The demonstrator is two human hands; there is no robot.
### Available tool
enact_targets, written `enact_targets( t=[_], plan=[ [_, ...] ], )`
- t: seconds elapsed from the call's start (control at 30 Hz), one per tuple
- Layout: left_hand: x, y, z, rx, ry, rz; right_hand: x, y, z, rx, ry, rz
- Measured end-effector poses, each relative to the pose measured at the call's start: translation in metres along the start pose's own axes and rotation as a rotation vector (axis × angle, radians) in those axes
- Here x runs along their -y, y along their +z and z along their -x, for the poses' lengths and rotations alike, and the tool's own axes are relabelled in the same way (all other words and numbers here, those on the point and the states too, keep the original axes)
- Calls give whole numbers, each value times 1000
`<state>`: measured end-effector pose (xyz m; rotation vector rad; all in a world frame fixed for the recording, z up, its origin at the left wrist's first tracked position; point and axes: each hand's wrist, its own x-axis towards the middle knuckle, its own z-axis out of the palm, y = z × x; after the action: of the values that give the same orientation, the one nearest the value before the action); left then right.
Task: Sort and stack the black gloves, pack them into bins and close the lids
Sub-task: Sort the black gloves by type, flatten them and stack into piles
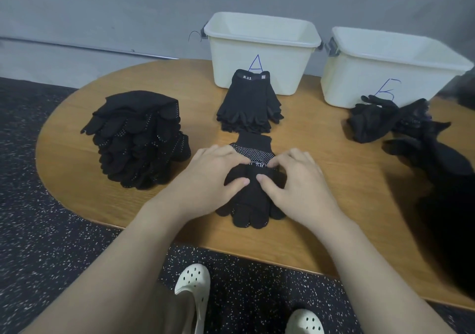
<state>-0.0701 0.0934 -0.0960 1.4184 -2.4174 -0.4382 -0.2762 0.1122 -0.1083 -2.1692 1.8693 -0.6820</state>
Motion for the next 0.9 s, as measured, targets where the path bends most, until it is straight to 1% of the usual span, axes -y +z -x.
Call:
enact_targets(
  t=[0.13,0.2,0.27,0.4,0.47,0.57,0.63,0.77,0.83,0.9],
  plan=[
    [0,-7,-4,57,-45,19,0,-9,-14,141,32,-17],
    [2,-10,-6,67,-63,38,-1,-15,-17,157,10,-44],
    [4,-10,-8,63,-63,69,-2,-18,-16,180,-4,-70],
    [9,-7,-6,18,-61,186,-3,-19,-9,277,5,-75],
    [11,-6,-4,-9,-61,284,-3,-19,-7,292,13,-104],
    [9,-8,3,-19,-63,429,-2,-20,-5,254,-16,-181],
    [8,-9,8,-17,-81,527,-1,-23,-2,254,-4,-287],
    [7,-14,17,-3,-112,795,4,-39,11,285,41,-696],
    [5,-16,22,-28,-141,918,11,-48,18,241,67,-858],
    [-4,-15,27,-59,-162,1023,18,-53,24,155,123,-1008]
  ],
)
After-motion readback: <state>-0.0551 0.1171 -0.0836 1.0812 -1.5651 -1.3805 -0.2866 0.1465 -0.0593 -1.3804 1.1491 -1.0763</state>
